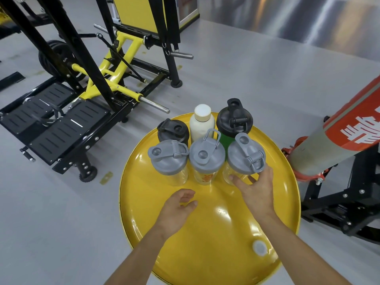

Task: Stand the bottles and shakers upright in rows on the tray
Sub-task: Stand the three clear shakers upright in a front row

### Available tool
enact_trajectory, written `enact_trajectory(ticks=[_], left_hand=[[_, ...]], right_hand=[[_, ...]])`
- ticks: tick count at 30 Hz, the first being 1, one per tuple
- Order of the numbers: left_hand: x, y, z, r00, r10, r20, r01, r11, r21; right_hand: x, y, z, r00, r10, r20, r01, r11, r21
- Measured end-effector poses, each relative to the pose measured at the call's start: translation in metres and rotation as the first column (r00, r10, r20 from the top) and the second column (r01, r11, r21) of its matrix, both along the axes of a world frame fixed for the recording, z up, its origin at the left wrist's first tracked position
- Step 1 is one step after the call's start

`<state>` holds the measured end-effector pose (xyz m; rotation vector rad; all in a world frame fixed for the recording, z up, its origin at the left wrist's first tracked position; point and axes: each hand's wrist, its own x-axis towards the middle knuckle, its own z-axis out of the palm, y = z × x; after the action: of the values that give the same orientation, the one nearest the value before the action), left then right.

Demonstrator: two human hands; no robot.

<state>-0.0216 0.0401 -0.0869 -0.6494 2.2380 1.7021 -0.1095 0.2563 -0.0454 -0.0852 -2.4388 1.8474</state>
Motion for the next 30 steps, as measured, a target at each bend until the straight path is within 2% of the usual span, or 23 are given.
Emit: enact_trajectory(ticks=[5,11,20,26,30], left_hand=[[0.002,0.001,0.001,1.0,-0.004,0.003,0.004,1.0,-0.006],[0.005,0.005,0.002,1.0,-0.002,0.008,0.003,1.0,-0.014],[0.011,0.011,0.009,0.999,0.034,-0.018,-0.034,0.999,-0.025],[0.014,-0.004,0.019,0.991,0.118,-0.058,-0.12,0.992,-0.025],[0.012,-0.034,0.036,0.968,0.228,-0.101,-0.233,0.972,-0.041]], right_hand=[[0.001,0.001,-0.002,0.999,0.004,0.043,-0.004,1.0,0.001],[0.01,0.005,-0.011,0.982,-0.016,0.189,0.014,1.0,0.011],[0.02,0.017,-0.016,0.974,-0.008,0.227,0.001,1.0,0.029],[0.017,0.031,-0.012,0.965,-0.077,0.251,0.064,0.996,0.06],[0.026,0.029,-0.018,0.951,-0.002,0.311,-0.024,0.996,0.082]])
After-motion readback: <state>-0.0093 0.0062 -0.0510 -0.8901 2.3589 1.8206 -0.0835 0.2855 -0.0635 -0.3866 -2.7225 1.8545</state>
